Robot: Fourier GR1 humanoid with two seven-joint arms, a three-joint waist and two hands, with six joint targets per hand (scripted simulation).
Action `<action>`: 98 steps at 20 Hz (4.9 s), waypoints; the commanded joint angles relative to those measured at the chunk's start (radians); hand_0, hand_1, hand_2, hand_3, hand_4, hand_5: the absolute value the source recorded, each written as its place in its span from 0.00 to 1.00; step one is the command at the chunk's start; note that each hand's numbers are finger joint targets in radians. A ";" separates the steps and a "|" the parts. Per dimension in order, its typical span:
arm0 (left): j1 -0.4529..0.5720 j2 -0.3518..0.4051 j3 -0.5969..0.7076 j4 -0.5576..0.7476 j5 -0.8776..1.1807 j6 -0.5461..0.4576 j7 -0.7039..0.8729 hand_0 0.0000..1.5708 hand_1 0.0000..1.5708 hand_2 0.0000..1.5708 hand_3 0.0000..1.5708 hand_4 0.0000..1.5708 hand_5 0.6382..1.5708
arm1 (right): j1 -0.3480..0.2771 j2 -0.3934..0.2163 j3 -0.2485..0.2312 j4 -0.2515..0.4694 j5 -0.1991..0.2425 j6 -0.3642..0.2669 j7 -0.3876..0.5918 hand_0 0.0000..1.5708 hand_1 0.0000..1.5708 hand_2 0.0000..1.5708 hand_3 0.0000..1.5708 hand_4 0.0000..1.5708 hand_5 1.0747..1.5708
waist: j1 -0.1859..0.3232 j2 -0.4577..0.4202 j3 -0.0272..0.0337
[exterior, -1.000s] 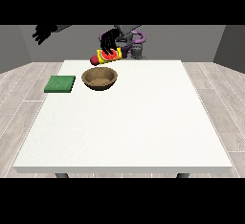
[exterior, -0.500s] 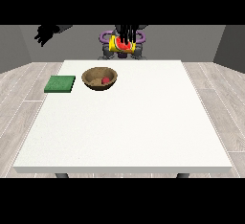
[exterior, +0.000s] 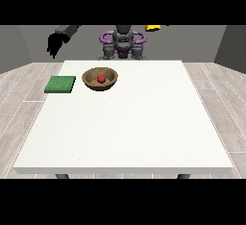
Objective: Pick the cup and pour the ball into the bowl, then pick the bowl and place it on the pad
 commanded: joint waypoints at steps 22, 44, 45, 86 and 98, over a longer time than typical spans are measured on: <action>0.093 0.435 0.481 -0.112 0.658 -0.580 -0.106 0.00 0.00 0.00 0.00 0.64 0.96 | -0.130 0.207 0.060 0.333 0.063 -0.096 -0.355 0.00 0.00 0.00 0.00 0.35 0.97 | 0.030 0.231 0.0124; 0.163 0.487 0.532 -0.232 0.774 -0.618 -0.098 0.00 0.00 0.00 0.00 0.65 0.96 | -0.213 0.158 0.002 0.589 0.073 -0.261 -0.435 0.56 0.56 0.37 0.00 0.39 0.88 | 0.079 0.336 0.0122; 0.162 0.488 0.520 -0.236 0.766 -0.616 -0.083 0.00 0.00 0.00 0.00 0.65 0.96 | -0.194 0.155 0.029 0.598 0.104 -0.279 -0.409 0.94 0.94 1.00 0.29 0.40 0.84 | 0.085 0.331 0.0119; 0.320 0.655 0.644 0.042 0.782 -0.736 -0.347 0.00 0.00 0.00 0.00 0.77 0.98 | -0.337 -0.336 0.025 0.434 0.156 -0.192 0.079 1.00 1.00 1.00 0.29 0.68 0.99 | -0.041 0.326 0.0122; 0.325 0.677 0.654 0.079 0.786 -0.724 -0.401 0.00 0.00 0.00 0.00 0.76 0.99 | -0.370 -0.312 -0.050 0.507 0.082 -0.209 0.090 1.00 1.00 1.00 0.56 0.45 1.00 | -0.061 0.353 0.0118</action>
